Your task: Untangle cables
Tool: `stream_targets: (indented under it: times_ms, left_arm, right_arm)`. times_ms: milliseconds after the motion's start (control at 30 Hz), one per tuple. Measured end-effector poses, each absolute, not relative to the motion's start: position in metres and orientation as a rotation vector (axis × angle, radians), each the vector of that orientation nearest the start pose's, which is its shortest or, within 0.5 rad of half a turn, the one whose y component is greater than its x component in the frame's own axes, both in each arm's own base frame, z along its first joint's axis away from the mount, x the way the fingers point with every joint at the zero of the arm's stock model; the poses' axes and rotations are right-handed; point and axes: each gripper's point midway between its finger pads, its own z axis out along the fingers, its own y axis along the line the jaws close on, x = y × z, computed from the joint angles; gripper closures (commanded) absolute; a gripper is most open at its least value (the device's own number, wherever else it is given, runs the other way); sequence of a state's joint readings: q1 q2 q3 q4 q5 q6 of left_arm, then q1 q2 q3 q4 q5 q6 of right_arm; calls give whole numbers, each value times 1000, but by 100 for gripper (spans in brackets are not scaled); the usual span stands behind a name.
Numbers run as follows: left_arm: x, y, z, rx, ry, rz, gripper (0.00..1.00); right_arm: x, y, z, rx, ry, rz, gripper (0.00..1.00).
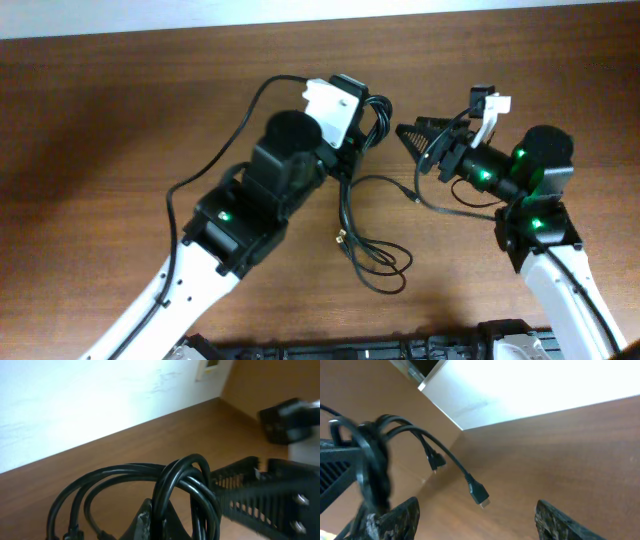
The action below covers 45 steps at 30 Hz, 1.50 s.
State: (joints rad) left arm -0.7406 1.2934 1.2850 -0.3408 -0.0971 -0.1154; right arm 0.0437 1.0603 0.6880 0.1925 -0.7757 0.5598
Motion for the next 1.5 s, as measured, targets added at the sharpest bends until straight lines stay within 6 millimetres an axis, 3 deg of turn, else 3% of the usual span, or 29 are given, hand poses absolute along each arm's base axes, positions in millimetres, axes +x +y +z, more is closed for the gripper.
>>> stream_targets:
  times_ms: [133, 267, 400, 500, 600, 733, 800, 867, 933, 1067, 1167, 1233, 1500]
  left_arm:
    - [324, -269, 343, 468, 1870, -373, 100]
    - [327, -261, 341, 435, 1880, -321, 100]
    - [311, -282, 340, 507, 1873, -388, 100]
    - [296, -298, 340, 562, 1864, -432, 100]
    - [292, -302, 340, 576, 1861, -443, 100]
    - [289, -306, 340, 584, 1860, -459, 100]
    - [288, -307, 341, 576, 1857, -472, 100]
    - [287, -309, 342, 576, 1852, -476, 100]
    - [289, -310, 342, 572, 1850, -475, 100]
    - [289, -312, 345, 566, 1838, -488, 100]
    - [289, -312, 345, 563, 1839, -490, 100]
    - [288, -313, 345, 567, 1838, -495, 100]
    - [293, -308, 349, 531, 1828, -464, 100]
  right_arm:
    - [305, 146, 299, -215, 1756, 936, 31]
    - [293, 139, 319, -234, 1683, 828, 33]
    - [296, 136, 318, -228, 1685, 804, 34]
    - [299, 137, 313, -224, 1700, 802, 41]
    - [299, 137, 313, -227, 1700, 803, 57]
    - [296, 142, 313, -248, 1698, 822, 88]
    - [295, 143, 314, -254, 1698, 833, 92]
    - [294, 144, 313, -261, 1700, 831, 91]
    - [294, 144, 313, -264, 1700, 828, 81]
    - [294, 145, 311, -265, 1707, 833, 79]
    - [294, 145, 311, -268, 1707, 836, 84]
    - [293, 146, 311, -274, 1706, 842, 96]
    - [290, 149, 311, -293, 1706, 868, 96]
